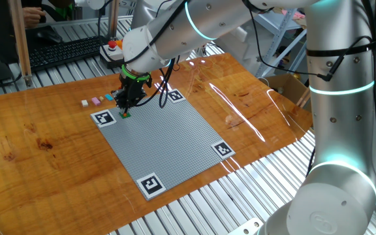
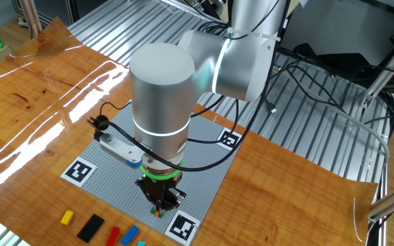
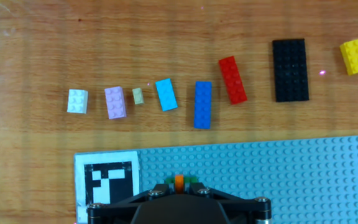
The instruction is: Stack small Lego blocks one on top of the other
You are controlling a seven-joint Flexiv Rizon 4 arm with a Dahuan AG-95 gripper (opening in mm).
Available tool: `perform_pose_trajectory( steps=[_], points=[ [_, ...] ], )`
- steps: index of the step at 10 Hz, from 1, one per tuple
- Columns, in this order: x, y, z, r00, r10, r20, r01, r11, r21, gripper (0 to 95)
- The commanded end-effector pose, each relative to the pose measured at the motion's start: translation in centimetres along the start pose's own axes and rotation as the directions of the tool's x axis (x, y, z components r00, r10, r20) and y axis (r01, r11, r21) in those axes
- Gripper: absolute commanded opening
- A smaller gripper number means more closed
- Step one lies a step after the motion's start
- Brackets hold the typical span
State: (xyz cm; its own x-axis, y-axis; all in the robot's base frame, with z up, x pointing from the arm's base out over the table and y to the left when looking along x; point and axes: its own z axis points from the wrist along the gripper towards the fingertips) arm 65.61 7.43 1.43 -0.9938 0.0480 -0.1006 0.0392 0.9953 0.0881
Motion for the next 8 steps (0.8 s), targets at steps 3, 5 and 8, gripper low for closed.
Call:
perform_pose_trajectory(
  steps=[3,5,8],
  points=[
    [0.21,0.11,1.01,1.0,-0.004,0.003,0.004,1.0,0.004,0.0],
    [0.27,0.02,1.13,1.0,-0.009,0.004,0.009,1.0,0.002,0.0],
    [0.5,-0.2,1.22,1.0,-0.012,0.007,0.012,1.0,0.0,0.0]
  ],
)
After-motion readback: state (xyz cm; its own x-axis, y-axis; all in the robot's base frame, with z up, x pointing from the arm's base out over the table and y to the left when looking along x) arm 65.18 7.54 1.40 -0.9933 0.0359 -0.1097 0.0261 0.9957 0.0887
